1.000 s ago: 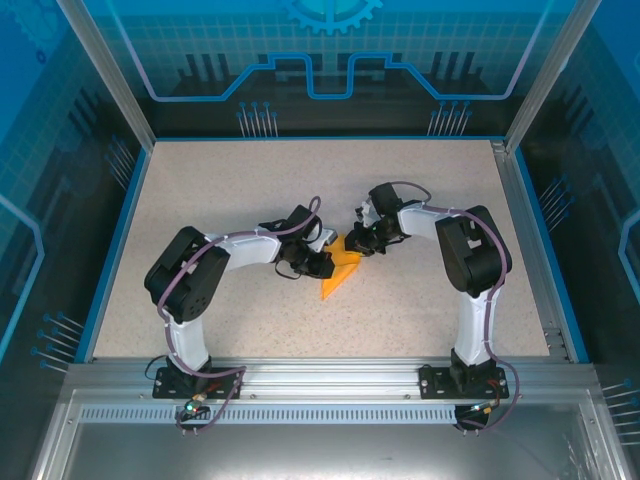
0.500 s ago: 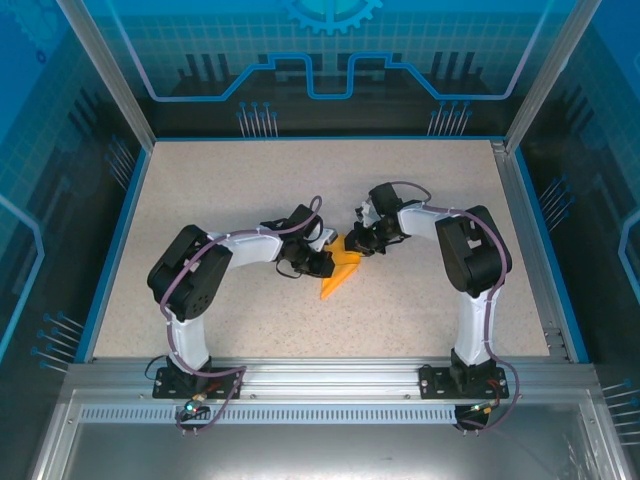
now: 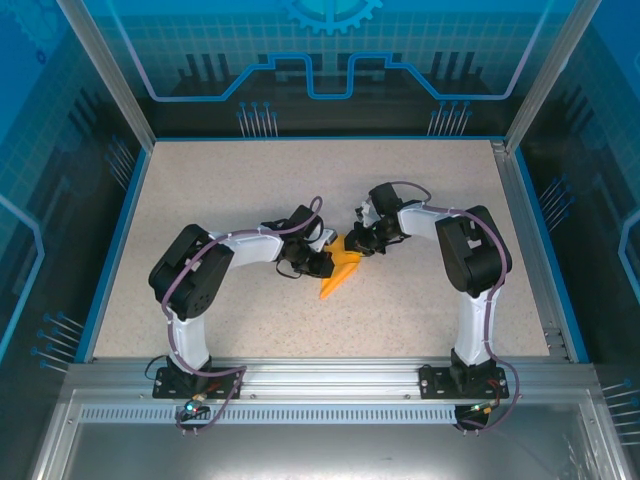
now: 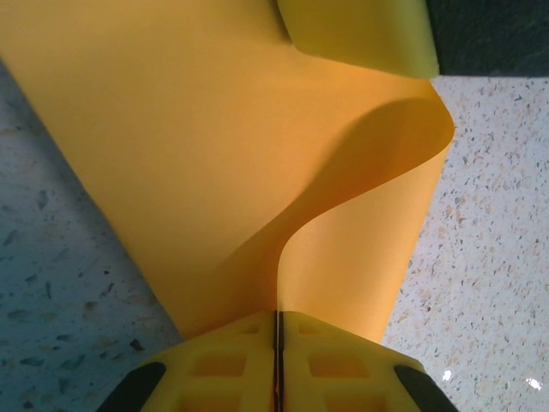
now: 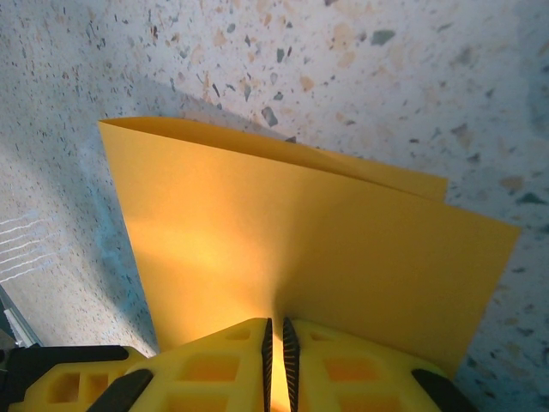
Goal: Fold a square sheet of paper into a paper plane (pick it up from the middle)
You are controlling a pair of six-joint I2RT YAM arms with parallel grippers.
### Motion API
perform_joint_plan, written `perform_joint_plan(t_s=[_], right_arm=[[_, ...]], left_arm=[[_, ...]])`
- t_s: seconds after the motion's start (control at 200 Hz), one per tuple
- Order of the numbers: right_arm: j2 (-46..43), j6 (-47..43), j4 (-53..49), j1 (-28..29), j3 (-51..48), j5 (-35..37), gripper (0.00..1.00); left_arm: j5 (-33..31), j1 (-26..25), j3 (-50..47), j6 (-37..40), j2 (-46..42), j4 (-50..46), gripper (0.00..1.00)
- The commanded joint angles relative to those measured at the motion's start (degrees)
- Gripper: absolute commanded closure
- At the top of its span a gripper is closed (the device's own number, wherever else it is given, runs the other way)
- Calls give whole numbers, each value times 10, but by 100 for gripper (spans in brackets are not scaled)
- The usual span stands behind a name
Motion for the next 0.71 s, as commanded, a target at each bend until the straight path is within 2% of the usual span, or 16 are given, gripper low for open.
perform_joint_plan(t_s=[0.0, 0.325, 0.7], right_arm=[[25, -2, -36, 6, -9, 34, 84], [26, -3, -39, 7, -10, 42, 84], [27, -4, -40, 7, -8, 42, 84]], left_arm=[[-7, 8, 2, -3, 1, -2, 90], [5, 11, -17, -5, -26, 22, 91], [8, 14, -17, -18, -20, 21, 90]])
